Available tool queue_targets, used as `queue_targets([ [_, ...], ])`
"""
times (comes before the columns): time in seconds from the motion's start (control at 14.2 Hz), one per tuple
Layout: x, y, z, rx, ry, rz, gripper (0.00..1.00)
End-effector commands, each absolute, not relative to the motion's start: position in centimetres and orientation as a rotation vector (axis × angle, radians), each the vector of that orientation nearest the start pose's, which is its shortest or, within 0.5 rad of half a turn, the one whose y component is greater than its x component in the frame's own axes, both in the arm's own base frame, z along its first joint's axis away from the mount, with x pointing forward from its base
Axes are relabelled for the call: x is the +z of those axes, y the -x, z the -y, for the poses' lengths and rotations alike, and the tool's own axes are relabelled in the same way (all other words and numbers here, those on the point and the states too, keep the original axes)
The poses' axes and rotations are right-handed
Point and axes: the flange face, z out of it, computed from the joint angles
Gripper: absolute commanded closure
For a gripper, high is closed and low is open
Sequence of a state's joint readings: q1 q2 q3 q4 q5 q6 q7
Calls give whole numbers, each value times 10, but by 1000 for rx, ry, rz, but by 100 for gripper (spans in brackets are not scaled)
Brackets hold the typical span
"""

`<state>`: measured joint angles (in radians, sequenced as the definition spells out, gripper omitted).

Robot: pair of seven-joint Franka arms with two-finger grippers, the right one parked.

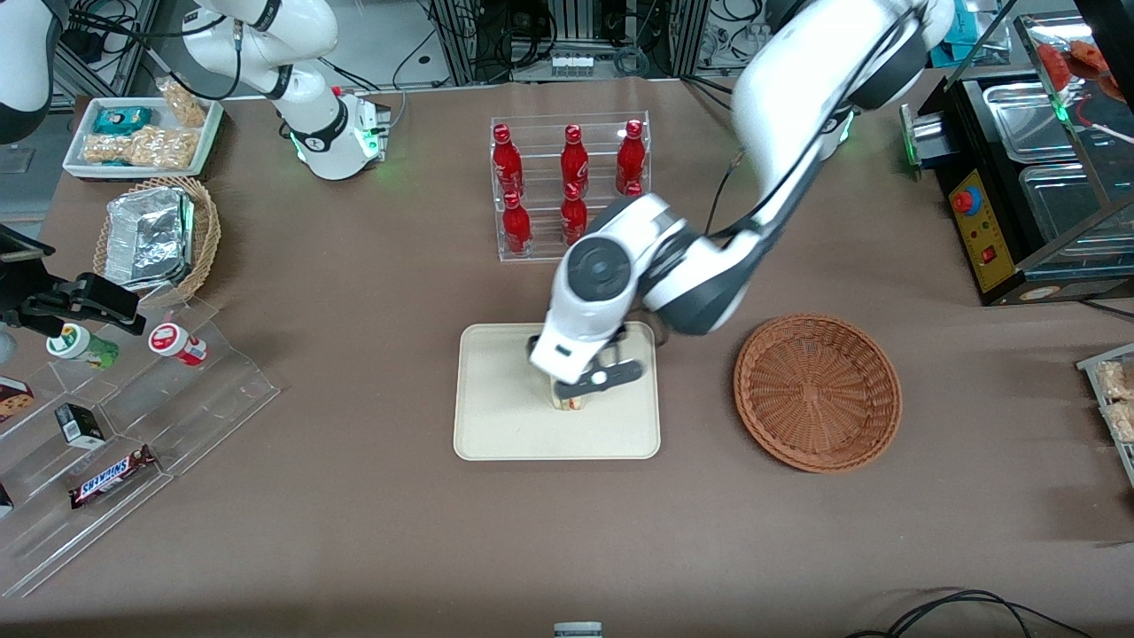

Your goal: Place sandwich from basket to tray

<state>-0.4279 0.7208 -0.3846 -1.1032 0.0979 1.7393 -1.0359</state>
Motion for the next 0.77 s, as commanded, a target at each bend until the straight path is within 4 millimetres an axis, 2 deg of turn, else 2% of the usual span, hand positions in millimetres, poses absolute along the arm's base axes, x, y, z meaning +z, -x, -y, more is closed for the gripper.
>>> queue_targets([
  [0.0, 477, -571, 400, 409, 3150, 392, 0],
  [0.07, 508, -570, 369, 463, 3157, 366, 0],
  [0.14, 523, -572, 334, 518, 3126, 354, 0],
  [0.35, 568, -555, 265, 599, 3000, 365, 0],
  [0.42, 569, -555, 248, 585, 2985, 339, 0],
  [0.49, 580, -542, 217, 573, 2977, 310, 0],
  [0.56, 582, -547, 178, 604, 2996, 276, 0],
  [0.7, 595, -536, 159, 612, 2988, 200, 0],
])
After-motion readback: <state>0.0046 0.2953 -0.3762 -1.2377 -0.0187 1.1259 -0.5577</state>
